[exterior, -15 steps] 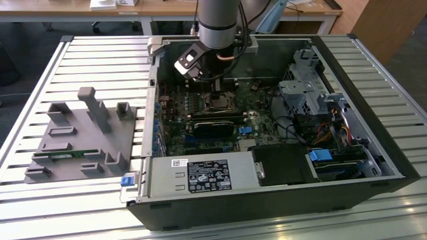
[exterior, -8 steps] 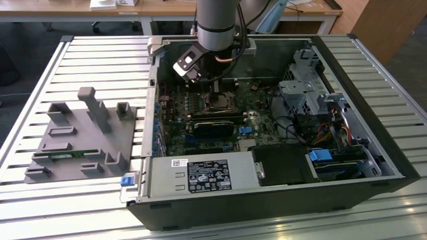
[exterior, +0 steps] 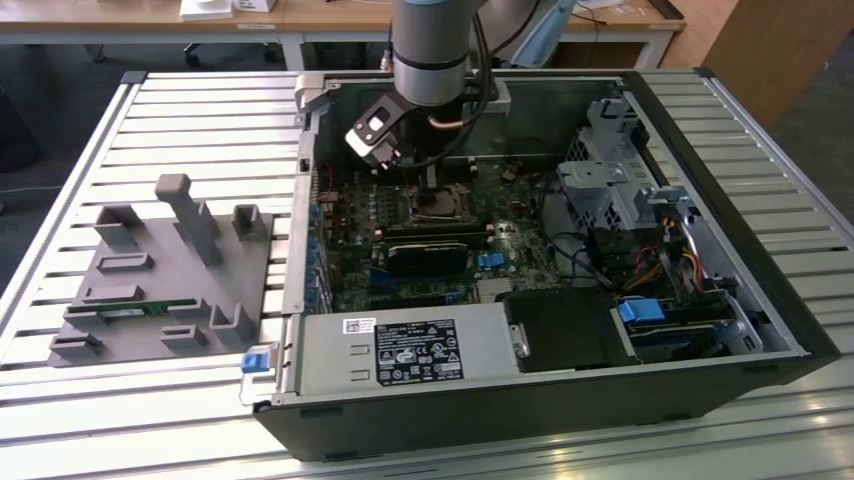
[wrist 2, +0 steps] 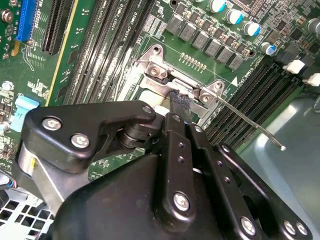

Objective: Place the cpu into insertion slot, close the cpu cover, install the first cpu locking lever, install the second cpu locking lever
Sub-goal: 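Close the cpu cover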

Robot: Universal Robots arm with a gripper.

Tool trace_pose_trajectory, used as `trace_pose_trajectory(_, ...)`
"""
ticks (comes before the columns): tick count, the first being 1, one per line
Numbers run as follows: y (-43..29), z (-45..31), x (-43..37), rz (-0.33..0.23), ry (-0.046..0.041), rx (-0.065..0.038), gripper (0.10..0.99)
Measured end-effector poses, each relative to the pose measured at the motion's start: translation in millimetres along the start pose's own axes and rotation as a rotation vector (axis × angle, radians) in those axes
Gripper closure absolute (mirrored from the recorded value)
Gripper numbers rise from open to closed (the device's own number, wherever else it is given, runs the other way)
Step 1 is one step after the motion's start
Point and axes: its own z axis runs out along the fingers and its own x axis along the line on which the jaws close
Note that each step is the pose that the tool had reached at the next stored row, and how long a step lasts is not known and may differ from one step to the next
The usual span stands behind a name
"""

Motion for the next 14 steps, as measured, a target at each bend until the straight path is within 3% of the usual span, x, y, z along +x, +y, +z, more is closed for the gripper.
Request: trace_pose_trajectory(14,3.6,4.0,2.3,0.000,-0.0001,0.000,0.980)
